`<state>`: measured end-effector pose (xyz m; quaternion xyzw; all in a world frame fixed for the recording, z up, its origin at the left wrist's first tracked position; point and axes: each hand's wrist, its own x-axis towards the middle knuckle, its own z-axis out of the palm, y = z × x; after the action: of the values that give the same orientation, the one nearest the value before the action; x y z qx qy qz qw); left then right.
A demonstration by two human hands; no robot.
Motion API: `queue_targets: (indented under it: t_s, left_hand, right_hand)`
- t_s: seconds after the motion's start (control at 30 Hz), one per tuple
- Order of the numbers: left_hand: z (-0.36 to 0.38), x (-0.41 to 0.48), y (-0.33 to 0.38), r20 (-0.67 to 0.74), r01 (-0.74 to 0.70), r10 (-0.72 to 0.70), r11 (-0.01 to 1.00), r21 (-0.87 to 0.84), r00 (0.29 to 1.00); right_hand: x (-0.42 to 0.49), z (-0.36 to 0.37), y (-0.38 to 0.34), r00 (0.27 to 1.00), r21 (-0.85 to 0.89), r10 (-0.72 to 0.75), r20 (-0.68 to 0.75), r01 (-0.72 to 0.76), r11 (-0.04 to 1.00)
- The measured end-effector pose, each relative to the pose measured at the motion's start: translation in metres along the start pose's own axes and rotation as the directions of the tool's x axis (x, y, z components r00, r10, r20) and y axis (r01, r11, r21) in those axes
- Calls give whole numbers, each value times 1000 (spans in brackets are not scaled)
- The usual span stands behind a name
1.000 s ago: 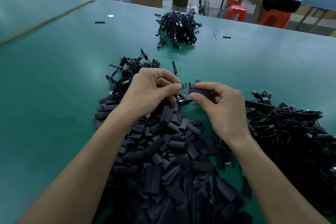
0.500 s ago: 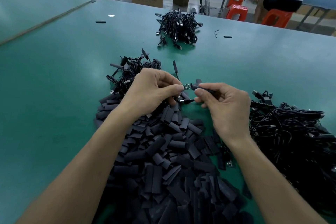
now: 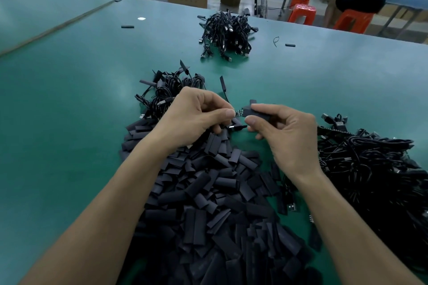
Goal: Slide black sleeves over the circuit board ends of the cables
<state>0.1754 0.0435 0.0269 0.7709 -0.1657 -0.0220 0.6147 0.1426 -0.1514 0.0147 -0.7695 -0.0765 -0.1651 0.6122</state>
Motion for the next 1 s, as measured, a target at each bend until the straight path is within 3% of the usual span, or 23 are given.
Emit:
queue_targets:
  t_s: [0.17, 0.3, 0.53, 0.8, 1.0]
  left_hand:
    - [1, 0, 0, 66, 11, -9, 999, -31, 998]
    - [3, -1, -1, 115, 29, -25, 999, -30, 993]
    - [3, -1, -3, 67, 36, -34, 999, -37, 997]
    - [5, -1, -4, 3, -8, 8, 969, 248, 1000]
    - [5, -2, -1, -20, -25, 33, 943, 331, 999]
  right_hand:
    - [2, -2, -3, 990, 76, 18, 140, -29, 997]
    - [2, -3, -2, 972, 42, 3, 234, -13, 999]
    - [0, 1, 0, 990, 80, 12, 141, -23, 997]
    - [-3, 4, 4, 999, 137, 35, 20, -37, 990]
    - [-3, 6, 5, 999, 116, 24, 49, -29, 993]
